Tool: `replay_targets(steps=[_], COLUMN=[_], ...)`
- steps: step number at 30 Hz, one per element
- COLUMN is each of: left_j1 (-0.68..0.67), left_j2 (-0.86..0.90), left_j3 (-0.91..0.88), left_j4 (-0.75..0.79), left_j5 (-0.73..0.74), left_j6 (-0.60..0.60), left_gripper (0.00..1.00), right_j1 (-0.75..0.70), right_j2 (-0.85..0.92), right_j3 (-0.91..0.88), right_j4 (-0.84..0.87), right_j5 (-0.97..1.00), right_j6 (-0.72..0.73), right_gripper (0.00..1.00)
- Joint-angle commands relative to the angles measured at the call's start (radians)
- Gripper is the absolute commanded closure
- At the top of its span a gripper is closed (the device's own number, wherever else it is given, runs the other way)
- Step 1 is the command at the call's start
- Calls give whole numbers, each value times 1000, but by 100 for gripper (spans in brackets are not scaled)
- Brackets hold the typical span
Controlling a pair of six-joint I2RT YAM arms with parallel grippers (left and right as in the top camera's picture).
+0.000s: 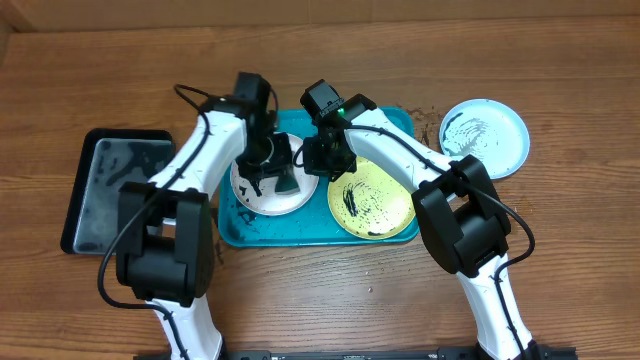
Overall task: Clean dirty plates on tray and stack at the side
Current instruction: 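Bring the sponge from the basin onto the white plate with the left gripper, then scrub the white plate with the sponge while the right gripper holds it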
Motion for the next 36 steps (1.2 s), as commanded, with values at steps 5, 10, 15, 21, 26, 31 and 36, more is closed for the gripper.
replay_targets(steps=[5,10,15,21,26,31,36], left_j1=[6,6,9,22,27,24,20], left_j2=[5,7,7,6,5,5,9], left_j3=[-15,-71,-144,-143,-61,40,38], left_j4=[11,39,73,10,-76,-98,24], left_j5=[-116,-139,-267,-507,-579,-367,-37], left_j6=[-46,-39,-39,-35,-32,-16,3], left_gripper=[96,96,94,96,96,96,96], right_j1=[7,7,7,8,8,8,10], right_j2=[-2,-2,-2,-2,-2,-2,-2], right_j3=[0,0,0,0,0,0,0], right_j4=[-11,-11,-19,-34,-29,-26,-25], right_j5=[-4,-4,-4,-4,-4,-5,-5], right_j6=[-4,-4,-26,-76,-77,-76,-76], right_gripper=[96,96,96,96,96,96,96])
